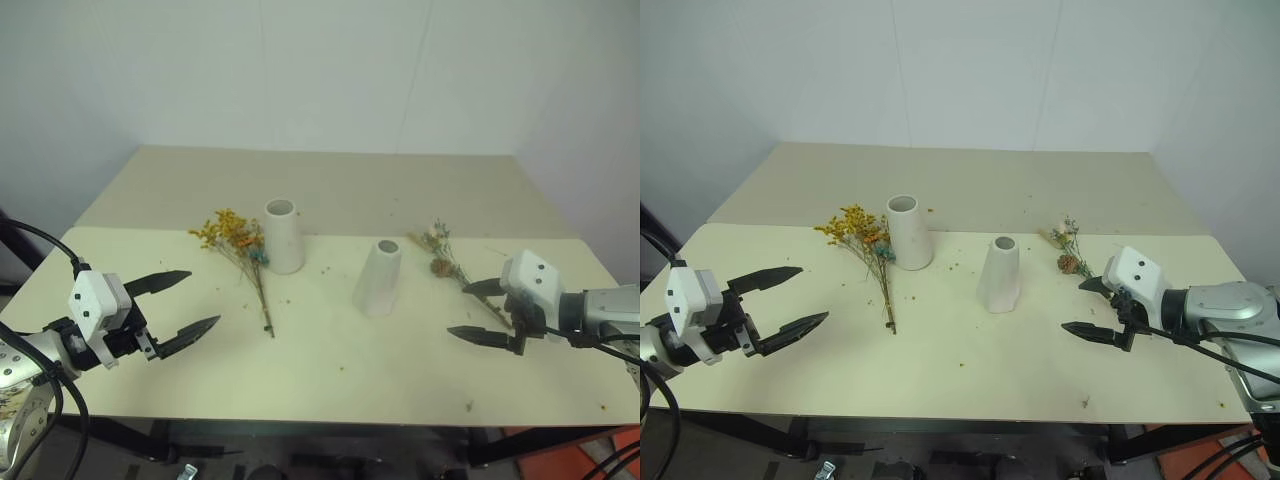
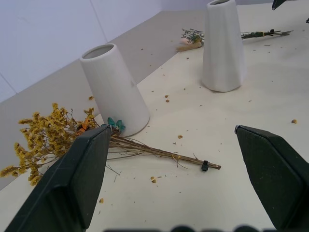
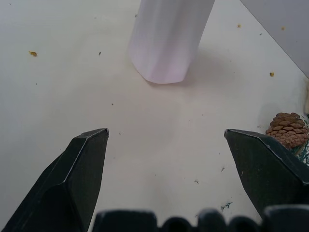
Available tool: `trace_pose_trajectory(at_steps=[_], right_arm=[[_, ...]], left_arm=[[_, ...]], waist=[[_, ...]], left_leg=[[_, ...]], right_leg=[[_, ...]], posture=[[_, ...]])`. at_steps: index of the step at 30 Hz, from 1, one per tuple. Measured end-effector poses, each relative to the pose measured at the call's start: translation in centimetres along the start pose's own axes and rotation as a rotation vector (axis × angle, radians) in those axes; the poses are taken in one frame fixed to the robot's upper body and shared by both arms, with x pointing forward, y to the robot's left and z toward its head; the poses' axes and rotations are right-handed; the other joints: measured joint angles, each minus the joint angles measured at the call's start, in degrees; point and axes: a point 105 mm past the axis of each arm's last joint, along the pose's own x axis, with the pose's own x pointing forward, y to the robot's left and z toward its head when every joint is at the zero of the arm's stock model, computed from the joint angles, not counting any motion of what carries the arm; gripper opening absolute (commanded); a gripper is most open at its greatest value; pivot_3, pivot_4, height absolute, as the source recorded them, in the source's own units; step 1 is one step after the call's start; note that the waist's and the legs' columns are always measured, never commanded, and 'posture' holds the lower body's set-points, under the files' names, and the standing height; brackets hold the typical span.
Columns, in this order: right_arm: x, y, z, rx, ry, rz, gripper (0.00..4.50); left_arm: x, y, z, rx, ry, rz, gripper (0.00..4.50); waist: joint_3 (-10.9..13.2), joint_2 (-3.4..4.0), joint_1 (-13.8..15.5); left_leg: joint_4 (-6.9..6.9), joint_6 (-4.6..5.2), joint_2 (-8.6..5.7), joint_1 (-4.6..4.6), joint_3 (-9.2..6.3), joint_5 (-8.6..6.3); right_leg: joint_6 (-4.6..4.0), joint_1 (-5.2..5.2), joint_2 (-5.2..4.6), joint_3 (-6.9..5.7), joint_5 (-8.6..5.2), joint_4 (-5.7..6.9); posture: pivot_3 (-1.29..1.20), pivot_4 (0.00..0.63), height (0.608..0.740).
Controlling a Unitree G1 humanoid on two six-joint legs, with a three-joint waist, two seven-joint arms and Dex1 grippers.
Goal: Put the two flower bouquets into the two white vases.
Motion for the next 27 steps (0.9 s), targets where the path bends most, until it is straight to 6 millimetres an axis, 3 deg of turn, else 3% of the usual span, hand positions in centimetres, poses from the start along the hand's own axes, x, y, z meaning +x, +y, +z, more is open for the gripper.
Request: trace_pose_trajectory(at_steps=[12,15,19,23,27], right_arm=[[0.4,0.2,0.2,-0.005,-0.003,0.016,4.5],[0.6,0.3,0.1,-0.003,-0.003,0.025,4.5],[0.6,0.2,0.4,-0.011,-0.012,0.02,4.5],[0.6,0.2,0.4,-0.01,-0.012,0.019,4.5],[0.5,0.4,2.5,-0.057,-0.07,0.031,4.5]], left_arm=[[0.0,0.2,-0.1,-0.007,0.0,0.033,4.48],[0.3,1.1,-0.3,-0.019,0.0,0.129,4.48],[2.2,3.9,-2.7,-0.04,0.227,0.431,4.48],[4.8,2.7,-5.6,-0.105,0.443,0.575,4.48],[8.6,2.6,-4.6,-0.357,0.465,0.645,4.48]], waist=[[0.0,0.0,0.0],[0.0,0.0,0.0],[0.0,0.0,0.4],[0.0,-0.03,0.3],[0.0,-0.06,0.4]], left_leg=[[0.0,0.0,0.0,0.0,0.0,0.0],[0.0,0.0,0.0,0.0,-0.02,0.0],[0.07,0.0,-0.07,0.04,-0.14,0.0],[0.09,0.0,-0.12,-0.02,-0.18,0.0],[0.29,0.0,-0.14,-0.2,-0.36,0.0]], right_leg=[[0.0,0.0,0.0,0.0,0.0,0.0],[0.0,0.01,0.0,-0.01,0.0,0.0],[0.08,0.17,0.0,-0.03,0.03,0.0],[0.13,0.18,-0.04,-0.03,0.08,-0.06],[0.13,0.08,0.01,-0.15,0.12,0.05]], posture=[[0.0,0.15,0.74],[0.0,0.15,0.74],[0.0,0.15,0.74],[0.0,0.15,0.74],[0.0,0.15,0.74]])
